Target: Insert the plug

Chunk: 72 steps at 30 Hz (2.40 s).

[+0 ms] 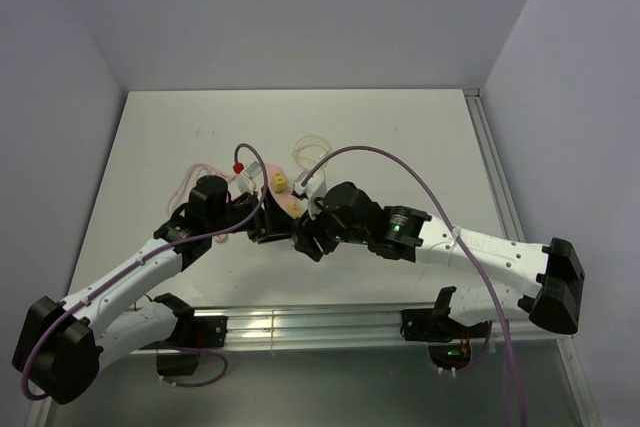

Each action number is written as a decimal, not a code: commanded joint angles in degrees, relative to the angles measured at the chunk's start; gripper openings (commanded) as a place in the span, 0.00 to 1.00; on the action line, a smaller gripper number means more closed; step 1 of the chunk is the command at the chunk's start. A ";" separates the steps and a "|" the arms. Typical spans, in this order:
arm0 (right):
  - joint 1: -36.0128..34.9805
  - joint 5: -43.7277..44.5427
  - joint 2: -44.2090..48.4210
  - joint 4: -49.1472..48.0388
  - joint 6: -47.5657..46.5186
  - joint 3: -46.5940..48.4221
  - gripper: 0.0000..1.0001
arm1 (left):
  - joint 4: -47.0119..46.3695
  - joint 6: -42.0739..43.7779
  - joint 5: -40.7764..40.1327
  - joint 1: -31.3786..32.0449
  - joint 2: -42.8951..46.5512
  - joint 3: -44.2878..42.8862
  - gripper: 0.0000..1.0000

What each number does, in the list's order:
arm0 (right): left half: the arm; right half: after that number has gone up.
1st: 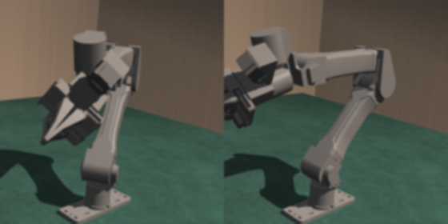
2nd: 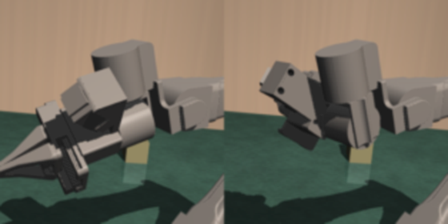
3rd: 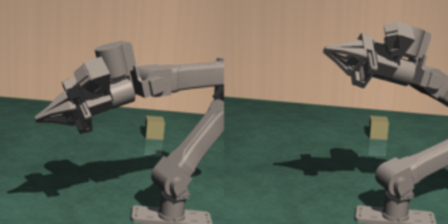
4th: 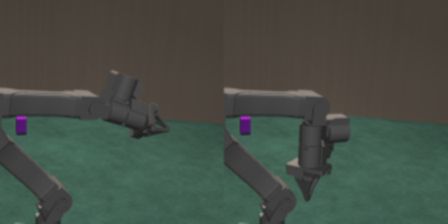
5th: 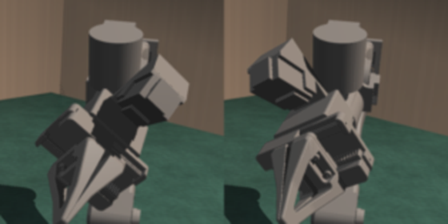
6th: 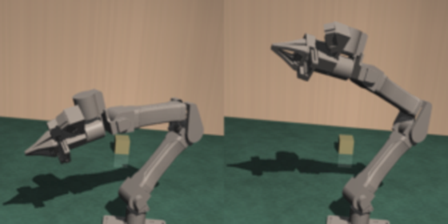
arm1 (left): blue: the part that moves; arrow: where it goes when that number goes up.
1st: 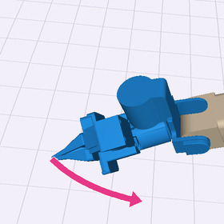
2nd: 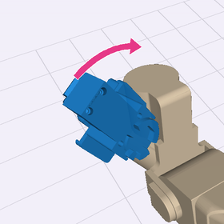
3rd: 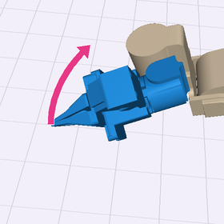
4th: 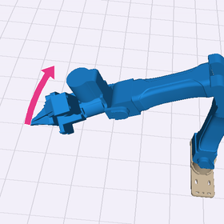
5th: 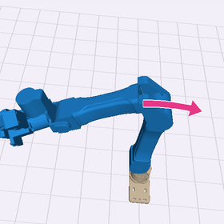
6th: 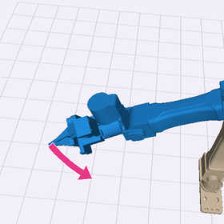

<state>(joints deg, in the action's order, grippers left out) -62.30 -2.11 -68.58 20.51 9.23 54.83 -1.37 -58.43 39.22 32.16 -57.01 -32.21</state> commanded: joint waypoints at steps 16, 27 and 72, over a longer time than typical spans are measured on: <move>-1.42 4.74 -3.14 -2.50 -0.62 5.73 0.05 | -3.99 -1.07 2.44 0.44 1.03 1.53 0.49; -1.42 6.24 -3.05 -1.09 1.05 6.26 0.39 | -6.46 -1.95 2.88 0.44 0.94 1.71 0.00; 17.92 -21.36 4.87 -12.95 48.59 5.62 0.80 | 11.03 30.92 -24.80 -1.05 21.69 -10.41 0.00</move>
<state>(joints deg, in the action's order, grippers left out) -43.88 -24.69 -63.09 11.07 52.40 54.15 7.20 -32.69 22.92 31.16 -35.09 -39.09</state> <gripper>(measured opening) 0.791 0.334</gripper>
